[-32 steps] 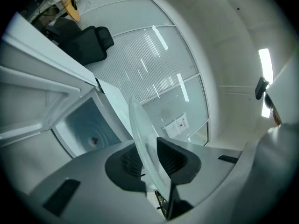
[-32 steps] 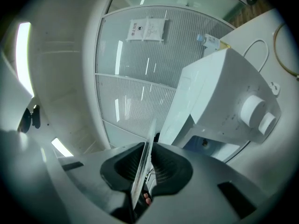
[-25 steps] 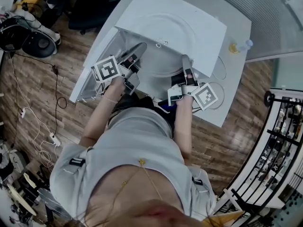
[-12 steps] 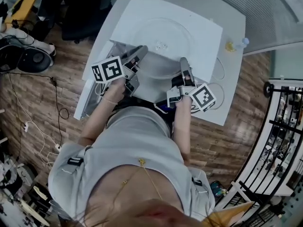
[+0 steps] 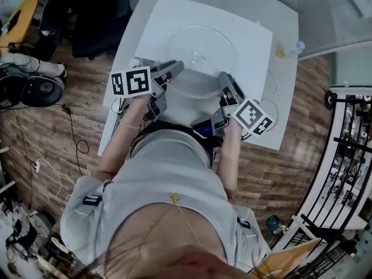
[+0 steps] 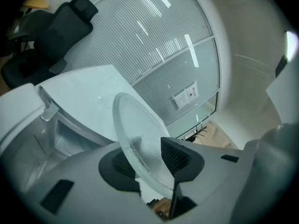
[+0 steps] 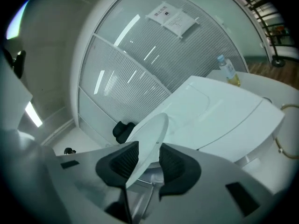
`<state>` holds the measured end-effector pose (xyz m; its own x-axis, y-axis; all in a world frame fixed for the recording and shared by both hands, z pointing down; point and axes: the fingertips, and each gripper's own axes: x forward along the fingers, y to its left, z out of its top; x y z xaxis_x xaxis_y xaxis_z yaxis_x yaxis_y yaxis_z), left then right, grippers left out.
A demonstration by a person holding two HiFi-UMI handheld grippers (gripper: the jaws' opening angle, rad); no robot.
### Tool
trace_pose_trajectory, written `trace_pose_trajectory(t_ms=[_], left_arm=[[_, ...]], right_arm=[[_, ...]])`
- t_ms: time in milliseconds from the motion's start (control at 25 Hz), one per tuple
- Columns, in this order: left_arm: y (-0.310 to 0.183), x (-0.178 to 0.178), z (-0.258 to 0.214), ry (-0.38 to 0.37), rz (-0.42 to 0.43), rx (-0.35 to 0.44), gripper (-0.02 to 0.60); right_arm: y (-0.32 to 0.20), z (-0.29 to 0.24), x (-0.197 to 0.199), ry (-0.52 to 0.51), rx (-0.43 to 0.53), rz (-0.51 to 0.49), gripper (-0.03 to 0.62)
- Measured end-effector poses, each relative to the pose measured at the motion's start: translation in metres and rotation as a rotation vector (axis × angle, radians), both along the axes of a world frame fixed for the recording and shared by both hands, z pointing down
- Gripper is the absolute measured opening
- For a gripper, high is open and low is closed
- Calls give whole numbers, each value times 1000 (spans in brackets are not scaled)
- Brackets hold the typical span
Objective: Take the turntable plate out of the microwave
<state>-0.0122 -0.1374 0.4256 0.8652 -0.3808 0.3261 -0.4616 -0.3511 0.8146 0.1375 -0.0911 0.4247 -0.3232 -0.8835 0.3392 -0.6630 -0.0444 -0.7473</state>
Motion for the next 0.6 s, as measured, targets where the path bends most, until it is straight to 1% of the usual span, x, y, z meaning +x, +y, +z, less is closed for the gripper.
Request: trace_pose_trajectory(t_ms=[120,200,240,280,360,440,600], left_arm=[[6,2,5,-20,108,-33,166],[15,7,12,-46,186,-61,206],[18,9,16,-50,199,-76,223],[19,9,19,-47,196,-84,222],[16,6,19,-33,166,-73,221],[12,4,18,-15,128,-63,221],[7,1,16,27,61,-72,215]], right_arm=[[-4,2,-1,48,-32,-75,140],[-6,2,2,89,-52,-117,143],[-7,2,2,117,-62,-132,144],[-7,3,1,145,-72,-143,150],[-10,3,-2,189,-81,-153,152],[-12,3,-3,229,-83,-149,160],[-15,2,-4,302,-79,-136,180]])
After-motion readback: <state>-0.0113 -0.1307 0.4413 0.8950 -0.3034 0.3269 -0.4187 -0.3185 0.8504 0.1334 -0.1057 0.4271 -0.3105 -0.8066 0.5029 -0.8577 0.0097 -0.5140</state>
